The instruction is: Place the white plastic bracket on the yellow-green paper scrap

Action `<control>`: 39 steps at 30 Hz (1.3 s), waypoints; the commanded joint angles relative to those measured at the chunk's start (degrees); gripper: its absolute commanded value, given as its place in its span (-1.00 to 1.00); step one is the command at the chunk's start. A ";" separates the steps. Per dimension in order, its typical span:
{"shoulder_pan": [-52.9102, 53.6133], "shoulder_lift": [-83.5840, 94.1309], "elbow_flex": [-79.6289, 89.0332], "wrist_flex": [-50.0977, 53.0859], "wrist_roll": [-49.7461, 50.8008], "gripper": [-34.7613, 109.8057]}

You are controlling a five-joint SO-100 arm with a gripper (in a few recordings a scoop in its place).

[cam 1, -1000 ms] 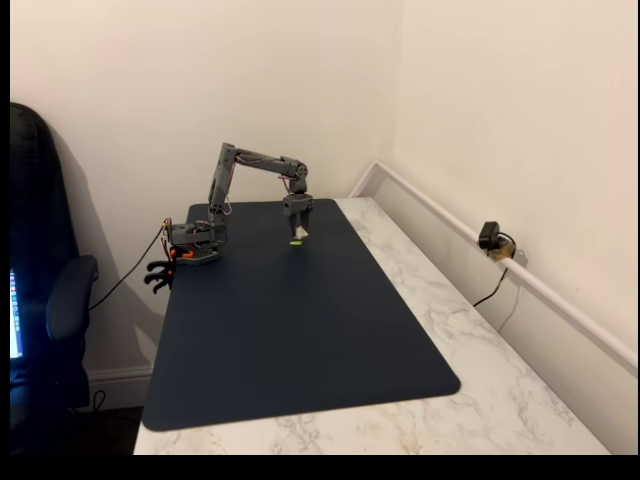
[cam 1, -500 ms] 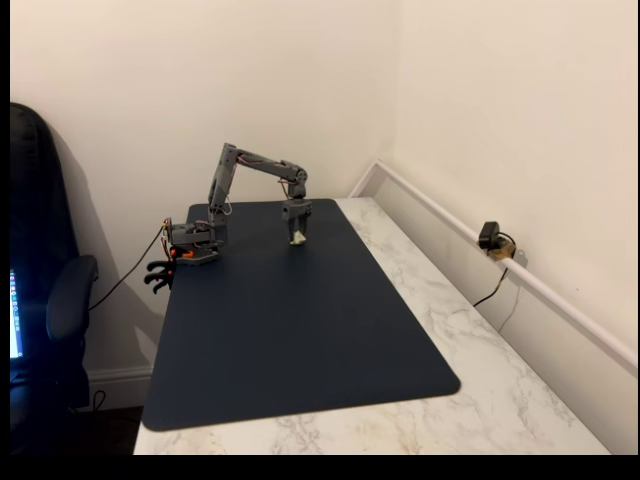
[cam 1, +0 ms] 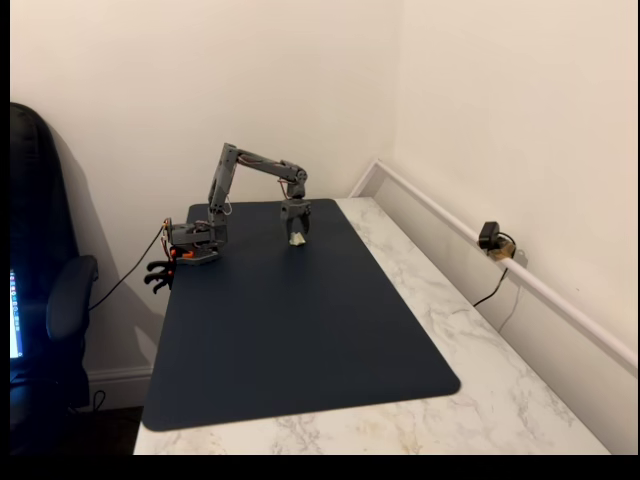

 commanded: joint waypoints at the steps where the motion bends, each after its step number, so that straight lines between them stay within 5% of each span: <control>1: 0.62 14.59 2.20 1.14 -1.14 -0.12; 5: 0.44 25.75 6.59 -1.23 -4.13 -0.52; 20: -4.83 62.84 50.89 -32.34 -26.37 -0.52; 34: -5.10 113.12 74.27 -9.14 -34.89 -0.52; 39: -5.10 115.84 75.85 -3.52 -35.86 -0.52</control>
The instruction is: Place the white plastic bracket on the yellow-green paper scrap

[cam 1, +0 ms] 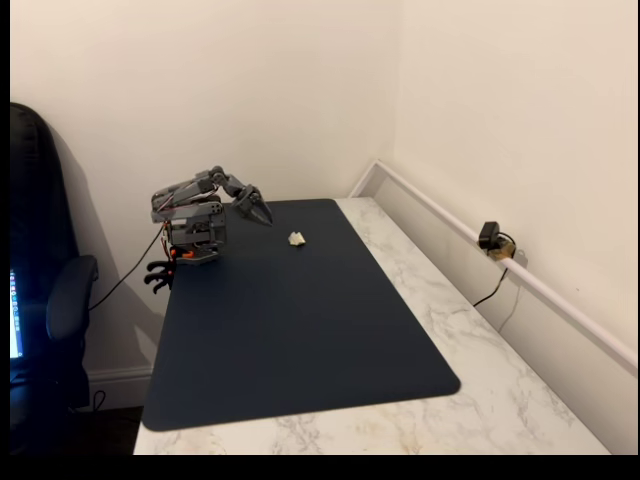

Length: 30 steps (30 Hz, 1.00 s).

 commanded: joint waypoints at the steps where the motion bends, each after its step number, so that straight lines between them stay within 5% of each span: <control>1: 0.62 2.37 0.53 3.96 -1.93 -0.52; 30: 3.34 2.37 3.34 7.29 -1.85 -0.52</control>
